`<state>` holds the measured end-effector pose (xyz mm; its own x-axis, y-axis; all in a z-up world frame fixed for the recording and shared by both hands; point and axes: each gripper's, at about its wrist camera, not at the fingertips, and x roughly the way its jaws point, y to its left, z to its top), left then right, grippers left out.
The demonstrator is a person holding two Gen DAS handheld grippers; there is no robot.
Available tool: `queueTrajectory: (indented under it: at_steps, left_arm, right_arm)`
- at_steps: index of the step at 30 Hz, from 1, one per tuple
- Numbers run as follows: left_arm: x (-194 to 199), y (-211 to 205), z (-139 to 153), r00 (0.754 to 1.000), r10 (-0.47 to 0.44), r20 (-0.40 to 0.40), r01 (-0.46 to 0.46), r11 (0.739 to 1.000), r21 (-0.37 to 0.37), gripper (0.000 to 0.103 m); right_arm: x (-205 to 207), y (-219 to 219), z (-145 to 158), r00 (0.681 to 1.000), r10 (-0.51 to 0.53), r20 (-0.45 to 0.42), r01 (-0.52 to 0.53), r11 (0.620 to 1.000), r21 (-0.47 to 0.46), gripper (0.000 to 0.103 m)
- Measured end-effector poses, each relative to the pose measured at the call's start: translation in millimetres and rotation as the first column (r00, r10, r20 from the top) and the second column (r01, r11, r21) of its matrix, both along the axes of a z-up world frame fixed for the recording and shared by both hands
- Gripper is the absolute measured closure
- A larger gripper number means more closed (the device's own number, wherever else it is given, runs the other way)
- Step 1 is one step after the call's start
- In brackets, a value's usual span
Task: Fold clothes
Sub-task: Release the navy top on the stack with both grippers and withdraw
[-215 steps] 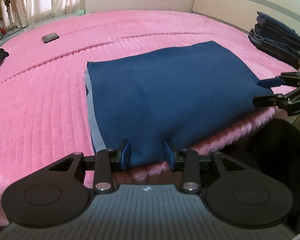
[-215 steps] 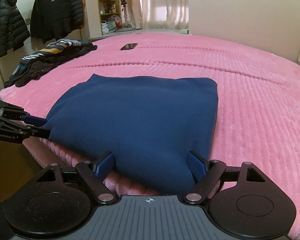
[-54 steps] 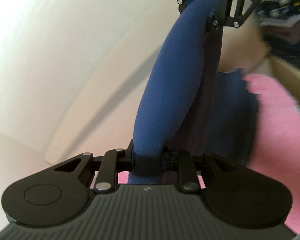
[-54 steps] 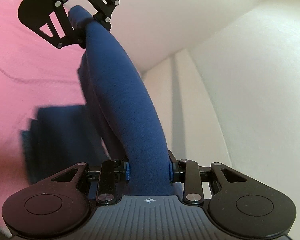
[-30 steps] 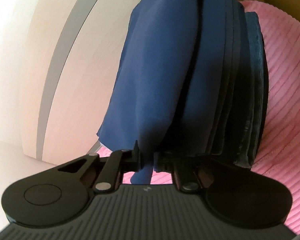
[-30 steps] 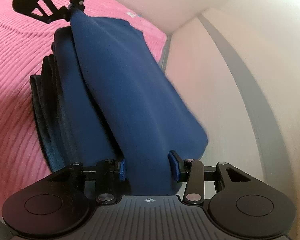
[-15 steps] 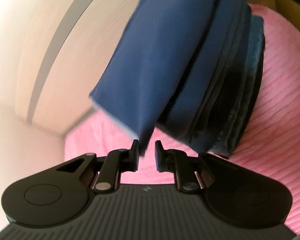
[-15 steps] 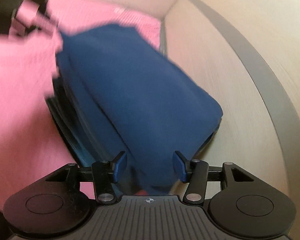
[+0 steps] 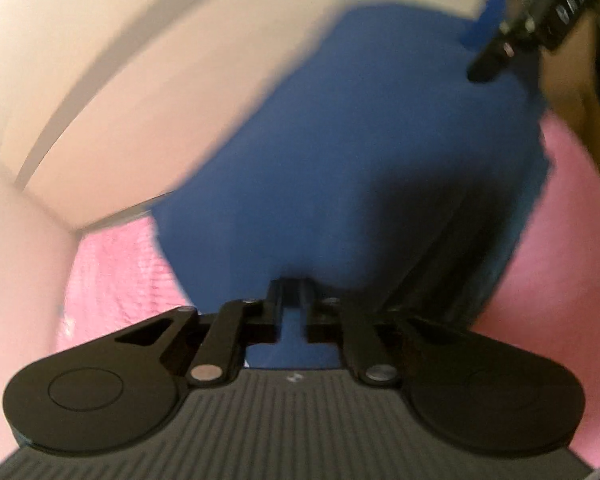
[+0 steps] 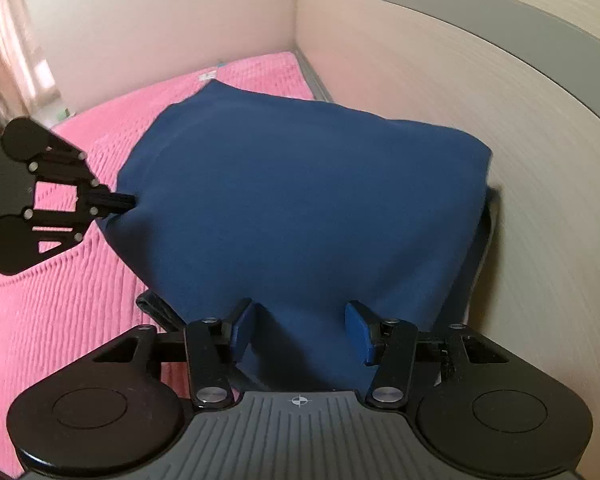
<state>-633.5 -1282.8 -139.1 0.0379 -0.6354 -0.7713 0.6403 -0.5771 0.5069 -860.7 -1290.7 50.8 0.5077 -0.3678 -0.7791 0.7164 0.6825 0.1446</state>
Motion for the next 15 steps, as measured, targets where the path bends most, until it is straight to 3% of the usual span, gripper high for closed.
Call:
queueTrajectory:
  at_steps: [3, 6, 10, 12, 15]
  left_arm:
    - [-3.4, 5.6, -0.9, 1.000, -0.007, 0.000, 0.007, 1.000, 0.005, 0.103]
    - [-4.9, -6.1, -13.5, 0.998, 0.058, -0.033, -0.058, 0.998, 0.019, 0.103]
    - [6.6, -9.2, 15.4, 0.990, 0.131, -0.056, -0.130, 0.991, 0.025, 0.102]
    - [10.0, -7.1, 19.9, 0.984, 0.166, -0.068, -0.165, 0.986, 0.030, 0.097]
    - [18.0, 2.4, 31.3, 0.967, 0.234, -0.097, -0.231, 0.972, 0.038, 0.078]
  right_arm:
    - [-4.4, -1.4, 0.1, 0.999, -0.035, 0.027, 0.035, 0.999, -0.001, 0.050]
    - [-0.2, 1.0, 1.5, 0.997, -0.072, 0.024, 0.072, 0.997, -0.033, 0.036]
    - [-6.7, 6.7, 14.6, 0.992, -0.120, 0.031, 0.120, 0.992, -0.026, 0.031]
    - [-10.3, 16.0, 20.1, 0.991, -0.126, 0.047, 0.127, 0.991, -0.031, 0.021]
    - [-20.4, 28.0, 27.4, 0.986, -0.147, 0.075, 0.149, 0.988, -0.027, 0.011]
